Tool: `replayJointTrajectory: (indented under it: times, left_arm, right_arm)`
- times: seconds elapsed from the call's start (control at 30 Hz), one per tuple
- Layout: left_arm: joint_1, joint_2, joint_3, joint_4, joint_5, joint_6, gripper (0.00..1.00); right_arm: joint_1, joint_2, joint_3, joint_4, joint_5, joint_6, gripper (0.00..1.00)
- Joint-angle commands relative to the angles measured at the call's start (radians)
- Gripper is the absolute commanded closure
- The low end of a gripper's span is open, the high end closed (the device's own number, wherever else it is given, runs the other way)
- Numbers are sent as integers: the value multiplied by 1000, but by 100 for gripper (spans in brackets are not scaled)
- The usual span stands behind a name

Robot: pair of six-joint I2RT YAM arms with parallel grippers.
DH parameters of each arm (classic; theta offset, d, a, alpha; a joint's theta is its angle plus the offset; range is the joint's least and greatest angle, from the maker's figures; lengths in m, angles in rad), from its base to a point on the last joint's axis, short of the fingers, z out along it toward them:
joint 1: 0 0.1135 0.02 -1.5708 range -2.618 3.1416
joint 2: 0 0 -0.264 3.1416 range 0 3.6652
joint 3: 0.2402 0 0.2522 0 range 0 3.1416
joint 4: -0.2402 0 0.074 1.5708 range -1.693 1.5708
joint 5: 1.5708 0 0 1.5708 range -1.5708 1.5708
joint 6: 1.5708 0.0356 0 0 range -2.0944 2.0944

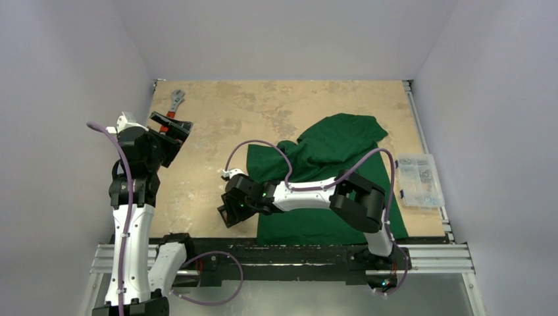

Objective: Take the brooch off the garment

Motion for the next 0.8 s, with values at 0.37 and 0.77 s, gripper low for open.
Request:
replayJointTrajectory:
  times: [0.37,0.77]
  left_arm:
    - [10,-19,3,41,17,-18,0]
    - [10,-12,-4,56,27,-20,0]
  right_arm:
    - [7,-1,34,-13,59,32,48]
    - [6,-29,38,-20,64,28,45]
